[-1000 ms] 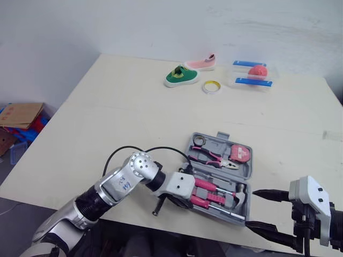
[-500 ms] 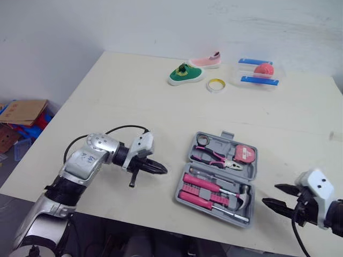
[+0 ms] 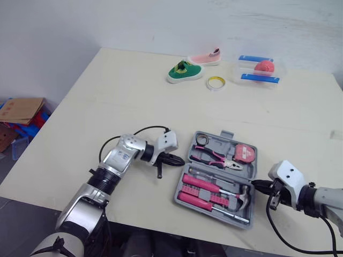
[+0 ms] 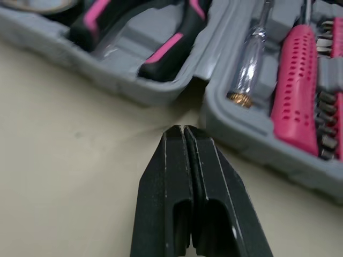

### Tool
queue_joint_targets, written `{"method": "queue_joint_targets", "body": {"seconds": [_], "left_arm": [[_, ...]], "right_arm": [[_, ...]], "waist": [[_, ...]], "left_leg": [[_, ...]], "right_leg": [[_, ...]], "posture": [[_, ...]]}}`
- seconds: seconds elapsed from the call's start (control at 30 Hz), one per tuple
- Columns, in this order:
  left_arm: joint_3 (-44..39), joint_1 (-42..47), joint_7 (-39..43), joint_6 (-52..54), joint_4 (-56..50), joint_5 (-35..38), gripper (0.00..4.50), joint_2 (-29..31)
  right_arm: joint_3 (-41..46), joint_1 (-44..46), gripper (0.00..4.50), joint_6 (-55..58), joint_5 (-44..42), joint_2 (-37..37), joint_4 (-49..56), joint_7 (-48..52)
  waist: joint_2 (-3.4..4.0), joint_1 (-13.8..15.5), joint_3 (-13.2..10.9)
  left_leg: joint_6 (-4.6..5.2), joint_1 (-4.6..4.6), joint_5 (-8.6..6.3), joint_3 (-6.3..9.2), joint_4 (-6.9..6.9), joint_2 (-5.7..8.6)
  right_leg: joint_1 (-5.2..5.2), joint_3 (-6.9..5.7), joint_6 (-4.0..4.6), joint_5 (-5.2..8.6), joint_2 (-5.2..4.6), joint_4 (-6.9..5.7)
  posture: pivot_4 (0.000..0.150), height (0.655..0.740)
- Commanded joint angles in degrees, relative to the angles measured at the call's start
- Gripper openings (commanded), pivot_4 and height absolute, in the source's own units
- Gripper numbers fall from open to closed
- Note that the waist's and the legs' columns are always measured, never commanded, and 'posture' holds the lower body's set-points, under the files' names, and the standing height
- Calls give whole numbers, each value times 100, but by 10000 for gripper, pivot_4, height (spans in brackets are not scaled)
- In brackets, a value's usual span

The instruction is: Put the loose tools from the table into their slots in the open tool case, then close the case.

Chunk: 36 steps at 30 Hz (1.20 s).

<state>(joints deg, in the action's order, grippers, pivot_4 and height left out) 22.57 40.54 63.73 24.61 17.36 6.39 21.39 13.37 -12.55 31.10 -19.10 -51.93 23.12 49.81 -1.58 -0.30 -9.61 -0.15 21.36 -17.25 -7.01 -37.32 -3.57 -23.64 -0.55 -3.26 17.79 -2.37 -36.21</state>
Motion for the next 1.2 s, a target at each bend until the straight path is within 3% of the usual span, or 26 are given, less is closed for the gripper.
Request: {"method": "queue_joint_targets", "body": {"seconds": [0.03,0.43,0.67,0.73,0.77,0.83,0.93,1.0,1.2], "left_arm": [[92,-90,103,206,-525,38,0,-17],[49,-386,-30,811,-1074,-43,0,384],[-444,-360,-183,1201,-1032,79,0,848],[-643,-357,-100,1567,-1157,271,5300,1046],[-866,-276,-121,2231,-1373,518,7792,1147],[-1303,18,-345,3773,-1696,998,16898,1130],[-1516,335,-770,4971,-1844,1266,29358,853],[-1631,537,-1158,5540,-1793,1321,30077,547],[-1756,661,-2060,5949,-1626,1277,30077,-99]], "right_arm": [[-142,238,140,-126,22,-16,37,74],[-299,433,140,-161,154,-10,-10,149],[468,10,140,211,-41,-248,290,246],[742,-44,6617,538,-252,-310,372,299],[932,99,8965,982,-493,-273,452,162],[1263,673,18778,2198,-1077,-57,524,-360],[1435,1386,32482,3669,-1653,280,541,-917],[1477,1812,42075,4434,-1862,536,523,-1274],[1686,3042,42075,5984,-1872,1511,267,-2109]], "waist": [[0,-12,0],[1,-2,0],[2,-17,-1],[1,-52,-2],[-1,-83,-4],[-11,-126,-11],[-15,-125,-18],[-14,-113,-18],[-9,-136,-21]], "left_leg": [[0,-5,0,-2,1,1],[-15,-19,10,9,-2,1],[-15,-22,12,11,-5,1],[-17,-24,14,11,-4,0],[-18,-24,15,12,-4,0],[-19,-22,18,17,-4,-1],[-17,-14,23,21,-12,2],[-20,-17,22,28,-8,2],[-29,-3,26,19,5,6]], "right_leg": [[0,3,0,0,-1,-6],[0,4,11,6,1,-49],[0,5,11,6,0,-61],[-1,5,13,7,0,-66],[-1,4,14,7,0,-68],[-1,2,15,7,-3,-71],[-6,0,16,5,-12,-79],[0,-3,16,5,-13,-75],[-23,2,17,6,-13,-77]], "posture": [[1500,7304],[1500,7304],[1500,7304],[1500,7304],[1500,7304],[1500,7304],[1500,7304],[1500,7304],[1500,7304]]}}
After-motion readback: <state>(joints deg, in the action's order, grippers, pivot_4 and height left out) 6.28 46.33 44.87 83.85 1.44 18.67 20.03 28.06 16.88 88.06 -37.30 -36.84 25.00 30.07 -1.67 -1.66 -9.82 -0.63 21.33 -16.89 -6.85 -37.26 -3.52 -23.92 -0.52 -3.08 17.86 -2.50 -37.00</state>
